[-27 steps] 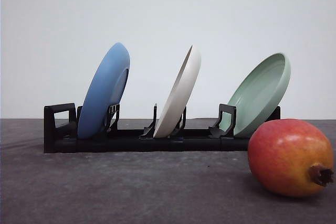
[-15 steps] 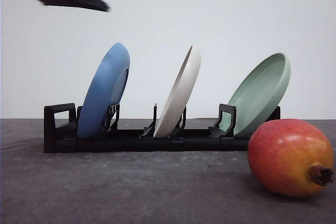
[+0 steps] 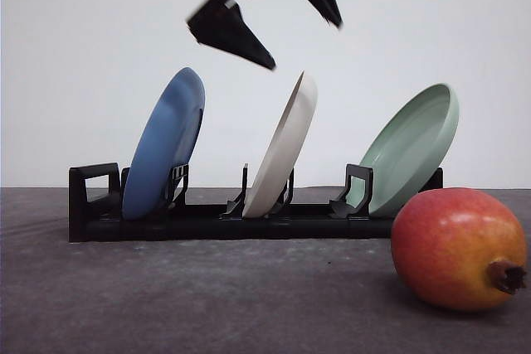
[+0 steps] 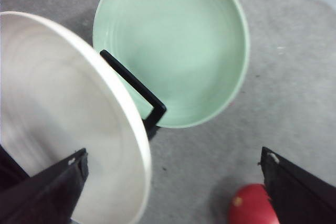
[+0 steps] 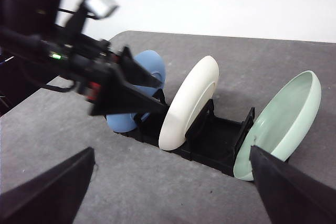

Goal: Place pomegranate in white plate

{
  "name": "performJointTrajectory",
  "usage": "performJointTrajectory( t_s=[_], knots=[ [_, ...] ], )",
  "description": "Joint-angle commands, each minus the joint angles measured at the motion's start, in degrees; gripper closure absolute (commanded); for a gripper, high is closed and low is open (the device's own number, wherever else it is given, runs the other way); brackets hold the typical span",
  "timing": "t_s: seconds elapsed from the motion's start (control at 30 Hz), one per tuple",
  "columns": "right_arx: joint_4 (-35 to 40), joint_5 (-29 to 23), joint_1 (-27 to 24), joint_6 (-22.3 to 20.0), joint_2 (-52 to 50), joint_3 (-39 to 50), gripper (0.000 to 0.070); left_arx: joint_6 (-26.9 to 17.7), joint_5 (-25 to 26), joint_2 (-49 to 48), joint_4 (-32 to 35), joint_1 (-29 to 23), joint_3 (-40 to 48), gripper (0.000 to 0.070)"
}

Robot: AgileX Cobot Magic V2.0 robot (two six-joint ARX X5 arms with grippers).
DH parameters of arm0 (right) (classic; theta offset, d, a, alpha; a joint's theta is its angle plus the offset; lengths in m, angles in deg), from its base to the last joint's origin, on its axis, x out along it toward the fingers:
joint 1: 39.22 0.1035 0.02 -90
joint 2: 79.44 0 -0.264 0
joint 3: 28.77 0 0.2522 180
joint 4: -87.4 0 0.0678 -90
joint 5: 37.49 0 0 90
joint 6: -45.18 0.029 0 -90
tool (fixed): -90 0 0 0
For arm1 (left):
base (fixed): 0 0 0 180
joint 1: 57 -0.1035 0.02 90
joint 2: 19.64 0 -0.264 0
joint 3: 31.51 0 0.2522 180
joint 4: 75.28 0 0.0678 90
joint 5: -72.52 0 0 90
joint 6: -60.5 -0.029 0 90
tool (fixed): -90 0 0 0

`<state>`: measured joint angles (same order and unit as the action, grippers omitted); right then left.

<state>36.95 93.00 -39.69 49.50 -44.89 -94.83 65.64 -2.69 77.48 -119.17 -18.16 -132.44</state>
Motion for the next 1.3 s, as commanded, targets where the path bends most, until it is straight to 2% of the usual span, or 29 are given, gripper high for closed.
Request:
performJointTrajectory(
  t_s=[0.0,0.13,0.27,0.43,0.47,0.57,0.63,0.67,0.7,0.73,0.77,0.8,1.03,1.27],
  knots=[
    [0.16,0.0,-0.04,0.2,0.22,-0.92,0.0098,-1.11,-1.19,2.88,0.35,0.95,-2.35,0.0065],
    [0.16,0.02,-0.04,0.2,0.22,-0.92,0.0098,-1.04,-2.2,6.38,3.49,1.47,-2.68,0.0069],
    [0.16,0.02,-0.04,0.22,0.22,-0.92,0.0098,-1.04,-5.49,8.12,4.53,1.67,-2.68,0.0069],
    [0.16,0.02,-0.04,0.2,0.22,-0.92,0.0098,-1.04,-5.8,9.56,5.45,1.67,-2.68,0.0074],
    [0.16,0.02,-0.04,0.2,0.22,-0.92,0.0098,-1.04,-5.8,9.77,5.44,1.69,-2.68,0.0097],
    [0.16,0.02,-0.04,0.2,0.22,-0.92,0.0098,-1.04,-5.8,10.33,5.38,1.69,-2.68,0.0234],
    [0.16,0.02,-0.04,0.2,0.22,-0.92,0.0098,-1.04,-5.8,10.45,5.38,1.69,-2.68,0.0289],
    [0.16,0.02,-0.04,0.2,0.22,-0.92,0.0098,-1.04,-5.82,10.45,5.41,1.69,-2.68,0.0346],
    [0.16,0.02,-0.04,0.2,0.22,-0.92,0.0098,-1.01,-5.82,10.45,5.49,1.72,-2.68,0.0436],
    [0.16,0.02,-0.04,0.2,0.22,-0.92,0.0098,-0.95,-5.8,10.45,5.53,1.8,-2.68,0.0566],
    [0.16,0.02,-0.04,0.2,0.22,-0.92,0.0098,-0.91,-5.8,10.43,5.46,1.8,-2.68,0.0664],
    [0.16,0.0,-0.04,0.19,0.22,-0.92,0.0098,-0.8,-5.8,10.43,5.35,1.8,-2.68,0.07],
    [0.18,0.02,-0.04,0.18,0.22,-0.92,0.0098,0.49,-5.8,10.36,5.15,2.41,-2.92,0.07],
    [0.16,0.02,-0.04,0.2,0.22,-0.92,0.0098,0.48,-5.8,9.72,0.51,3.08,-7.28,0.07]
  ],
)
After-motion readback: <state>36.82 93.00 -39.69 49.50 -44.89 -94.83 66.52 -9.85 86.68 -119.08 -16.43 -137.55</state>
